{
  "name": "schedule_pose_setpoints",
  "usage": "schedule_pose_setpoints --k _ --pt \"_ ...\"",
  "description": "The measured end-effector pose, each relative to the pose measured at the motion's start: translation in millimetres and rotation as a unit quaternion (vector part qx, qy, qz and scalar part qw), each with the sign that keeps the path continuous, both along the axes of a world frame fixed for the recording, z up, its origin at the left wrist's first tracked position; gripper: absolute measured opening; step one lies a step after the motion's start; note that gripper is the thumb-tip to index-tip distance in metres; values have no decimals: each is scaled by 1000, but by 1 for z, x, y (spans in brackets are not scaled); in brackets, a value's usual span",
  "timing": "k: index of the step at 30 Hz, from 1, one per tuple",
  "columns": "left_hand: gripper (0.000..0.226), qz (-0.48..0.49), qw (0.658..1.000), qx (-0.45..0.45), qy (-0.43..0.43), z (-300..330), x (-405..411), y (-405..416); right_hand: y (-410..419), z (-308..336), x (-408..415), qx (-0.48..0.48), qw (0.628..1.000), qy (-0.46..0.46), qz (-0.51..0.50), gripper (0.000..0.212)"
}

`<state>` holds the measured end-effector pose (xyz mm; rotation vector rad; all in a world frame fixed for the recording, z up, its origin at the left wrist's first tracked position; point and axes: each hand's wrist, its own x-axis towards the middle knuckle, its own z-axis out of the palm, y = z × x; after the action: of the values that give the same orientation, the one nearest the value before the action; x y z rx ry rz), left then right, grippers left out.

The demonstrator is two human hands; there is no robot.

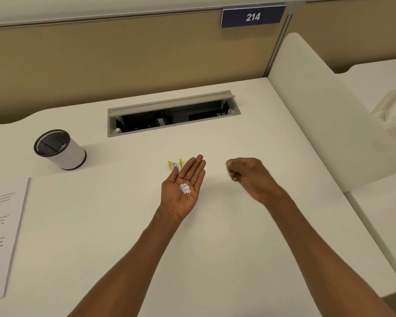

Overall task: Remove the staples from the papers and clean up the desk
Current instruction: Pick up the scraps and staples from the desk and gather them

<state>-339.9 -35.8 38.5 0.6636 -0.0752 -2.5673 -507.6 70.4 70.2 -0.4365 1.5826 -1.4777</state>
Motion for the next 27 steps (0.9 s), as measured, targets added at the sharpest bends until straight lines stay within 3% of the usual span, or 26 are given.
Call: schedule_pose_setpoints --k 3,6,12,15,20,27 --pt "53 -10 1000 2 13 0 -2 2 -7 23 45 24 981 167 94 13" --pt "56 -14 1000 -5 19 2 -2 2 -19 34 78 44 919 352 171 22" --pt "55 -2 1000 -5 28 10 15 -8 -42 41 107 106 843 464 251 27" --pt "56 16 999 -2 40 14 28 -13 -47 46 114 71 856 458 230 11" --pt "56 67 997 4 44 17 57 -24 -59 52 136 19 878 423 224 24" --pt "63 127 991 -17 42 24 123 -58 -95 50 201 -25 946 309 96 19"
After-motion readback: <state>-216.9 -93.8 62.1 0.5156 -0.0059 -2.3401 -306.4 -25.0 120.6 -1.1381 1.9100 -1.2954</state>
